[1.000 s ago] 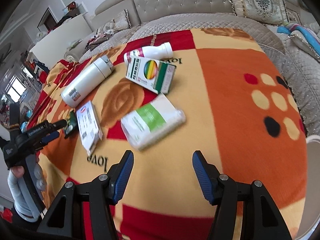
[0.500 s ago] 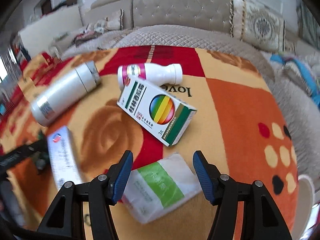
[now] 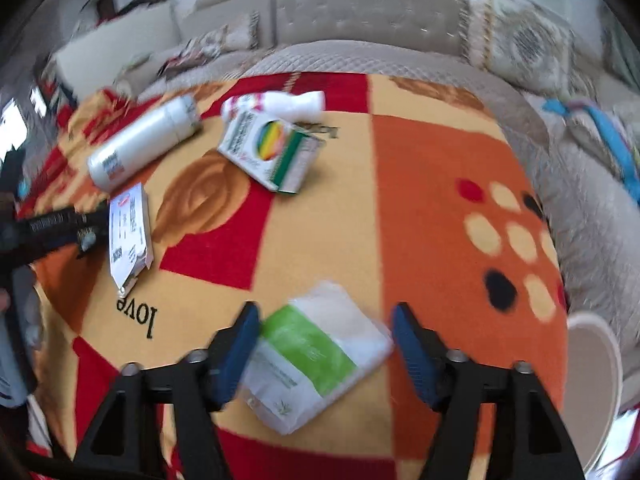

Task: Collect trash
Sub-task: 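Grasp the green cracker wrapper with the left gripper while the right grasps the white-green tissue pack, then carry the cracker wrapper and tissue pack over the white bin and open both grippers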

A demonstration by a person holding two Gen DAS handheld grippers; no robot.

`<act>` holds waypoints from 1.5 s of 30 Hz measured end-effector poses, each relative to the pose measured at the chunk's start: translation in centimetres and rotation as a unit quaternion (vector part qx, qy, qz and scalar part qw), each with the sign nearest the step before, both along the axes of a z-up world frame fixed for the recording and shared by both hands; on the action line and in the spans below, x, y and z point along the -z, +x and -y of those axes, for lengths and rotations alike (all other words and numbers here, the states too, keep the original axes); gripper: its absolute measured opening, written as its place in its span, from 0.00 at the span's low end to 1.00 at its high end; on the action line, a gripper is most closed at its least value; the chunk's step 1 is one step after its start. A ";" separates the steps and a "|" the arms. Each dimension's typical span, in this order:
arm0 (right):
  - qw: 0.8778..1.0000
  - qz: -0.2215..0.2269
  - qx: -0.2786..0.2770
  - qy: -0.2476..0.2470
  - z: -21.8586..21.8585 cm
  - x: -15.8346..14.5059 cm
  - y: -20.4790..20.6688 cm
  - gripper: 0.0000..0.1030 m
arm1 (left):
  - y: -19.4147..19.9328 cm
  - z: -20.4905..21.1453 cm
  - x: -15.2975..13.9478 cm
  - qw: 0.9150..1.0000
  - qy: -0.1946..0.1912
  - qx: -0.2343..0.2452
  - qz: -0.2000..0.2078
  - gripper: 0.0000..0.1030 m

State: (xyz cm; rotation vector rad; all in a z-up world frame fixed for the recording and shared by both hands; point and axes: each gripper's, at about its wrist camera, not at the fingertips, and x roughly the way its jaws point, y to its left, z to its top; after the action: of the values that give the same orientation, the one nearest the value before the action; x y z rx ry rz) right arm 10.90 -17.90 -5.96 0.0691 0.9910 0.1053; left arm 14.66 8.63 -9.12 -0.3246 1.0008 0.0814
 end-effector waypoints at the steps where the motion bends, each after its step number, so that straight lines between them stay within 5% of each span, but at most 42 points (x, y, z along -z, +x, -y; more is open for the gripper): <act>1: 1.000 -0.004 0.007 0.014 0.5 0.0 -0.2 0.74 | -0.1 0.0 -0.1 1.000 0.001 0.004 -0.001 0.46; 8: 0.996 -0.036 0.016 0.079 -0.7 1.0 0.4 0.74 | -1.9 -0.3 -1.0 0.999 -0.023 0.035 -0.010 0.26; 13: 0.999 -0.017 -0.011 0.031 -4.5 1.3 0.7 0.75 | -3.8 -0.3 -1.8 0.998 -0.030 0.052 -0.009 0.22; 16: 0.999 0.000 -0.036 -0.007 -5.7 1.4 0.1 0.54 | -5.0 0.1 -2.3 0.998 -0.028 0.064 -0.007 0.22; 22: 0.999 0.014 -0.041 0.031 -3.3 0.6 -1.8 0.45 | -7.2 2.6 -3.2 0.994 -0.037 0.103 0.003 0.22; 45: 0.997 0.051 0.029 0.043 6.8 -2.9 -8.5 0.45 | -10.3 21.0 -4.9 0.962 -0.041 0.270 0.012 0.22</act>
State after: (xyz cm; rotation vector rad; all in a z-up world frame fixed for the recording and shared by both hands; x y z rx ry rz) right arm 2.41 -24.68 -3.04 0.1689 0.8823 0.0972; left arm 4.32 -12.33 -4.23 -0.1189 1.0400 -0.4586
